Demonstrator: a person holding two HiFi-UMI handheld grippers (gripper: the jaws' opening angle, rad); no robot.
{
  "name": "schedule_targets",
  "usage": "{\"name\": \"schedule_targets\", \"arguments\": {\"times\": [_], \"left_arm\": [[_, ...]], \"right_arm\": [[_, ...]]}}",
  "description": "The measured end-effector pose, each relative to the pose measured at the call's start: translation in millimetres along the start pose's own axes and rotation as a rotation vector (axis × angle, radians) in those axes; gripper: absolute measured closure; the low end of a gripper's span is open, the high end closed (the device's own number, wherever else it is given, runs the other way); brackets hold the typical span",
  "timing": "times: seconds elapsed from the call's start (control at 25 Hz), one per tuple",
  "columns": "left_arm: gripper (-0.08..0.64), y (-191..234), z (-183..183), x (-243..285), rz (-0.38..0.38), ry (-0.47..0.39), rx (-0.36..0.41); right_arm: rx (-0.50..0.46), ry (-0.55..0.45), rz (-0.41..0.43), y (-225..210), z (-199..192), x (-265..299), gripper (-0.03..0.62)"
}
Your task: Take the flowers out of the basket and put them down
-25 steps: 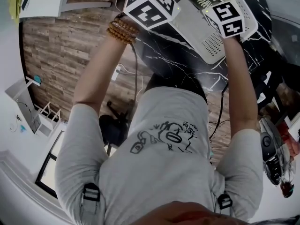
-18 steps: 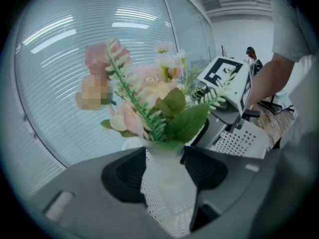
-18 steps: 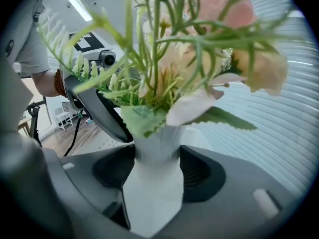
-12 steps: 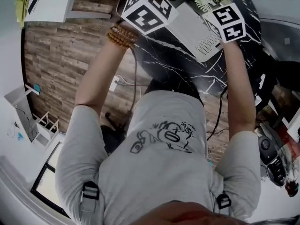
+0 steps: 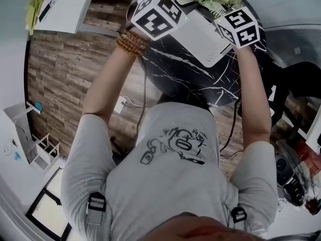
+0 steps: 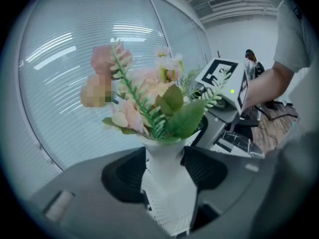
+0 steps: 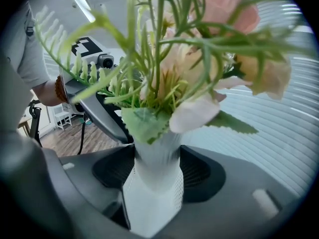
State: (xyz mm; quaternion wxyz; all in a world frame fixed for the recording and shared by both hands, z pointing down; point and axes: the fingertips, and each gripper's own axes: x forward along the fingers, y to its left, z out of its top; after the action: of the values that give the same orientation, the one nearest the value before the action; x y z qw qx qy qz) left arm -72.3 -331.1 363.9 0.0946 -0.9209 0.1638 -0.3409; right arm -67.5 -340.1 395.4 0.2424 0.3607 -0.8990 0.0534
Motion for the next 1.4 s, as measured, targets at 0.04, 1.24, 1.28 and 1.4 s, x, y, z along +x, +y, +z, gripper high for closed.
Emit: {"name": "schedule_targets", "arguments": {"times": [0.04,1.24,1.28,1.4], "left_arm": [[0.318,0,6,-5,0.003,-0.007,0.006],[0.318,-85,133,14,-0.078,-0.113,0.109],[0.318,-92,141,18,-0.087,-0.119,0.117],[0.318,-113,162,31,-0.113,-0.139,0.145]], "right_arm": [[0.002,-0.003,0.001,0,6,-5,0.301],[0.030,0.024,-0.157,-29,-9,-158,0.301],[0.033,0.024,-0.168,-31,-12,-168,0.301],[0.052,0.030,-0.201,-38,-27,-195,0.301]]}}
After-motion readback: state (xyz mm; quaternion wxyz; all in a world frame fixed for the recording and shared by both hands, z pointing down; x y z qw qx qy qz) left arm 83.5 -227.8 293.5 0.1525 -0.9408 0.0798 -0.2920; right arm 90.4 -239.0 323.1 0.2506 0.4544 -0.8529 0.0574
